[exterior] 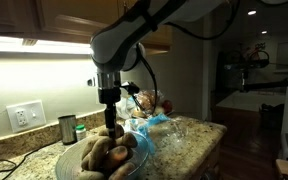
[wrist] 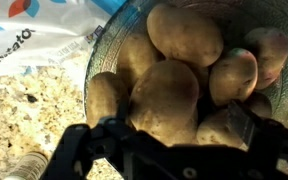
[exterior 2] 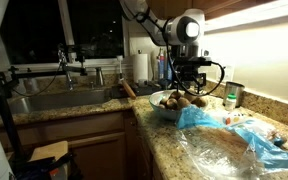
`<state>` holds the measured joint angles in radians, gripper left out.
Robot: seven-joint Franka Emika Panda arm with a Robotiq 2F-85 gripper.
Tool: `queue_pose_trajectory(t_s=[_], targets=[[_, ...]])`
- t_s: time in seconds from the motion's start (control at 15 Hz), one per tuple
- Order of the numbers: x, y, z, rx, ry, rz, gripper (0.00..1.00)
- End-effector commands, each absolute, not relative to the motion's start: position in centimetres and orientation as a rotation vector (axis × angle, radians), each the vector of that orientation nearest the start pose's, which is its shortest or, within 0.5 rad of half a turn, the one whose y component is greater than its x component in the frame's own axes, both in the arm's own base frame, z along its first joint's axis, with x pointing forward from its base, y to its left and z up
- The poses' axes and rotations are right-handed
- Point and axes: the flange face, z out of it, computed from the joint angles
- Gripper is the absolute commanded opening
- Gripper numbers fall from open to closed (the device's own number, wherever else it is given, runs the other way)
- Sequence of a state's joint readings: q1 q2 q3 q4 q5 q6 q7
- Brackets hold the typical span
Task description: Move potato from the plastic bag into the clear bowl
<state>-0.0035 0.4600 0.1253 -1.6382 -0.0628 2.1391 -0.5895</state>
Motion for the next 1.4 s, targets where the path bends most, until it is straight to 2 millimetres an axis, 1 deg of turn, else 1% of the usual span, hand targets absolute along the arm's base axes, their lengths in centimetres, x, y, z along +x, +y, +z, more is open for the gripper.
queue_pose_trajectory(t_s=[0.0,0.8,1.33], targets=[[67.1,6.9,35.6,-2.967,-1.123,-0.047,1.00],[66.6,7.3,34.3,-2.951,-1.129,-0.001,1.00],[66.5,7.1,34.5,-2.957,-1.122,-0.005,1.00]])
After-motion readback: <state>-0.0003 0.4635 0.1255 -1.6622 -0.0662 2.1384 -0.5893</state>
